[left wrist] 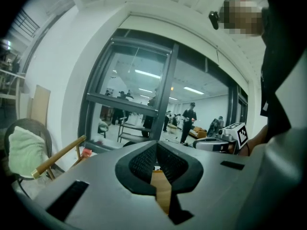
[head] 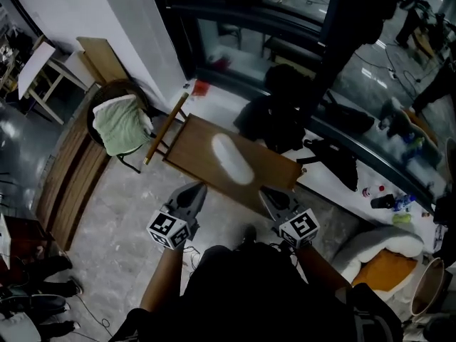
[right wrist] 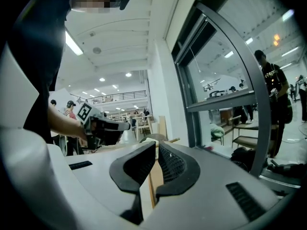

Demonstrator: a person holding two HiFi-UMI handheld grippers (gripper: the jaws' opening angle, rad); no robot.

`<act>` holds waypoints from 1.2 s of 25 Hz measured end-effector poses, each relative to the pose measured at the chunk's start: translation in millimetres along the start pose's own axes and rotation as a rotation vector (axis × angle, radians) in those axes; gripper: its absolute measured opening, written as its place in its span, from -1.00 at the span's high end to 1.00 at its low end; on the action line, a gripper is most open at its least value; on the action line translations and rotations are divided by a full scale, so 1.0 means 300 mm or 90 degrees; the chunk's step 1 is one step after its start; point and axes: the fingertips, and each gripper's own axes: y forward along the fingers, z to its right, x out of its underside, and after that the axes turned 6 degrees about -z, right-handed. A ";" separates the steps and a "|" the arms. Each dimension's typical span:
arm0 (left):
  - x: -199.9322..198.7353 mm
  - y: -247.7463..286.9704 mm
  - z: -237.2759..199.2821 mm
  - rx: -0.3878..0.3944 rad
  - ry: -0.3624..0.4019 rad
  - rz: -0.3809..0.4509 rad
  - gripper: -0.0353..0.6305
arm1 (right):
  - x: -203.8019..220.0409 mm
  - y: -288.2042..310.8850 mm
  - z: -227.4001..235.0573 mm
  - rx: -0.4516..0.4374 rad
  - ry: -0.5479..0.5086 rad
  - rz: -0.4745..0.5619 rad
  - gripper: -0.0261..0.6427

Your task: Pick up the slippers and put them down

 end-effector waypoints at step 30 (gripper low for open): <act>0.170 0.610 -0.798 0.109 -0.045 -0.175 0.86 | 0.105 0.596 0.299 0.097 0.049 -0.114 0.83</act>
